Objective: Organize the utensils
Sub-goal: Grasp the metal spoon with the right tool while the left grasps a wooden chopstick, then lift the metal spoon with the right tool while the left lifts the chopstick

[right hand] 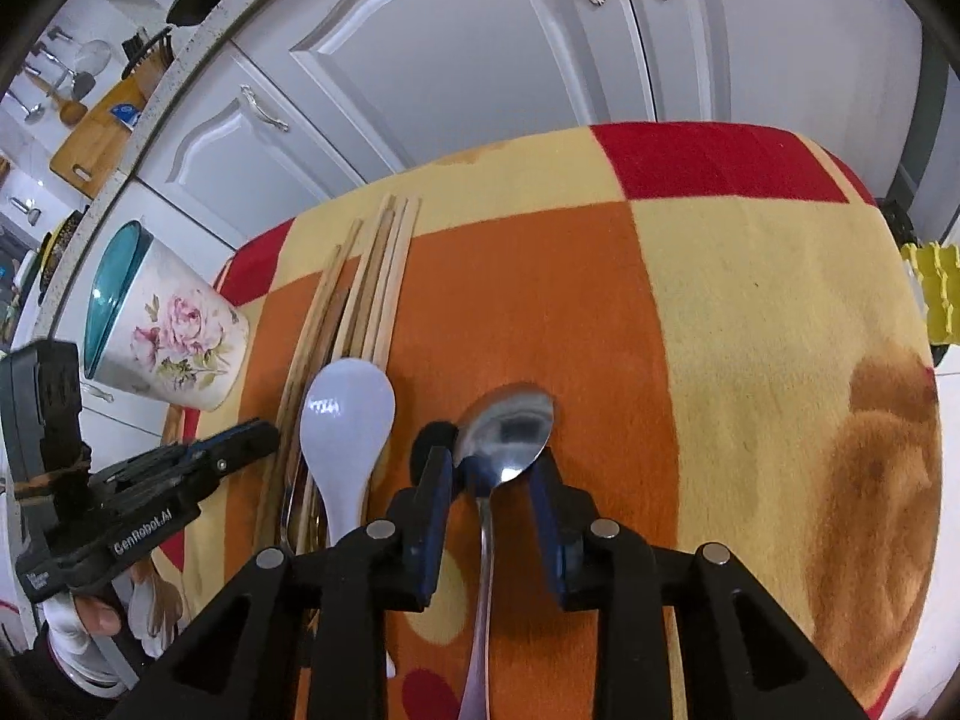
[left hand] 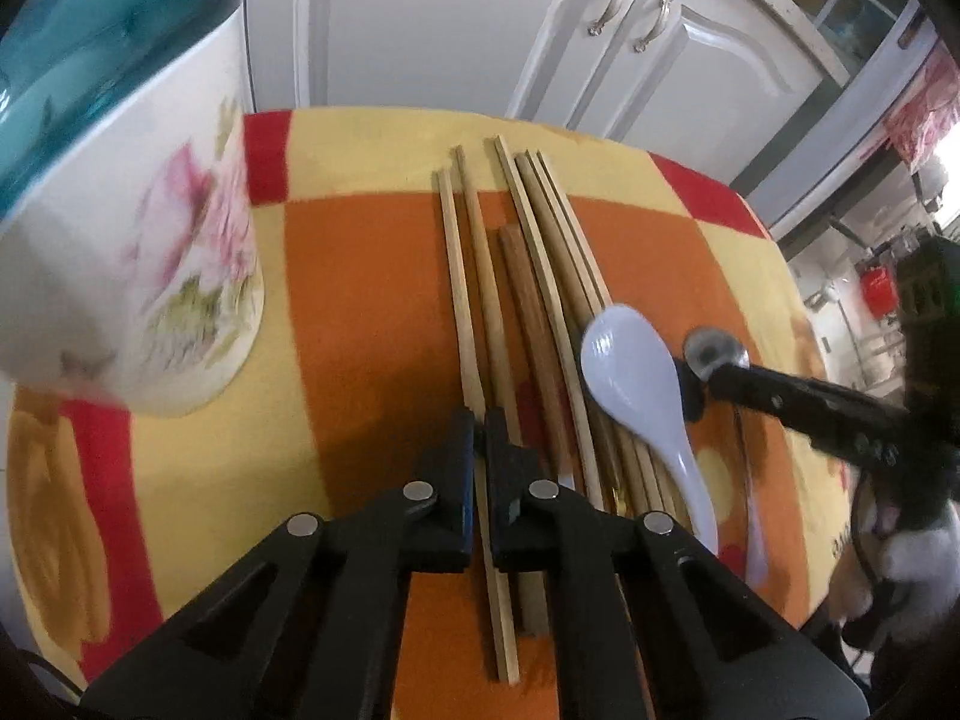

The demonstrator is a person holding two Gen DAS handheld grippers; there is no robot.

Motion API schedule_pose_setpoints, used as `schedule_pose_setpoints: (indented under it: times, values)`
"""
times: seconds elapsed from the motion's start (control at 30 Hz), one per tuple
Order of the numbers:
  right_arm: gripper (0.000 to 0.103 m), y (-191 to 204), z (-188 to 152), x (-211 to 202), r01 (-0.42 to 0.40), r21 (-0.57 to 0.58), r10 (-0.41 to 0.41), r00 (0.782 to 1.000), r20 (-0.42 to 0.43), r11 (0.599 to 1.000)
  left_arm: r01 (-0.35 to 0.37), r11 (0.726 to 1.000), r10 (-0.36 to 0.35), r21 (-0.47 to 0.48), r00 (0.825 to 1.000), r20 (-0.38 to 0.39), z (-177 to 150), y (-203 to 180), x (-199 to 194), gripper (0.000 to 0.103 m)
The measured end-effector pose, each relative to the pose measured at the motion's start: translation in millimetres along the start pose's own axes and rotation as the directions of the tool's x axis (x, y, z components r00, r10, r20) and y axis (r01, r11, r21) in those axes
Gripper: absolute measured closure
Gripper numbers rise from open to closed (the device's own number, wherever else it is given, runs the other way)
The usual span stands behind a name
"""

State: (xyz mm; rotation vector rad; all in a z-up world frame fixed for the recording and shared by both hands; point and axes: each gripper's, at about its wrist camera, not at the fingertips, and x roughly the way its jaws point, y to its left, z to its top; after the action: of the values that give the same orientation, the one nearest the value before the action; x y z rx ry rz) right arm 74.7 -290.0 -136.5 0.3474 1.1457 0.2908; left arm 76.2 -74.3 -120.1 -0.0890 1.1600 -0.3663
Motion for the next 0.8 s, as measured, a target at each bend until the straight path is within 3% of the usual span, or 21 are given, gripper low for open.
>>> schedule_pose_setpoints:
  times: [0.07,0.2,0.33,0.4,0.47,0.57,0.8]
  values:
    - [0.096,-2.3,-0.1,2.7,-0.058,0.019,0.059,0.998,-0.011,0.998,-0.002,1.0,0.002,0.013,1.0,-0.007,-9.3,0.8,-6.1,0.103]
    - [0.099,7.8,-9.3,-1.6,-0.083,-0.021,0.082,0.996,-0.037,0.996,0.014,0.998,-0.01,0.058,0.999,-0.054,-38.7,0.8,-18.7,0.103]
    - [0.099,7.0,-18.9,-4.6,-0.114,-0.025,0.112,0.991,-0.069,0.993,-0.001,0.997,0.005,0.083,0.999,-0.046,-48.6,1.3,-28.2,0.103]
    - [0.092,4.8,-17.1,-3.8,-0.089,-0.019,0.088,0.994,-0.068,0.996,-0.025,0.996,0.027,0.088,0.999,-0.023,-41.6,-0.8,-28.7,0.103]
    - [0.073,-0.3,-11.7,-3.1,-0.078,0.017,0.079,0.995,-0.066,0.997,-0.034,0.997,0.034,0.067,0.999,-0.003,-27.6,-3.7,-26.2,0.098]
    - [0.073,-7.4,-4.8,-2.6,-0.106,0.054,0.109,0.993,-0.052,0.993,-0.071,0.996,0.068,0.06,0.997,0.041,-6.6,-8.8,-20.4,0.084]
    - [0.073,-23.1,5.1,1.3,-0.177,0.111,0.183,0.982,-0.046,0.978,-0.22,0.975,0.219,0.035,0.975,0.045,36.1,-13.8,15.5,0.084]
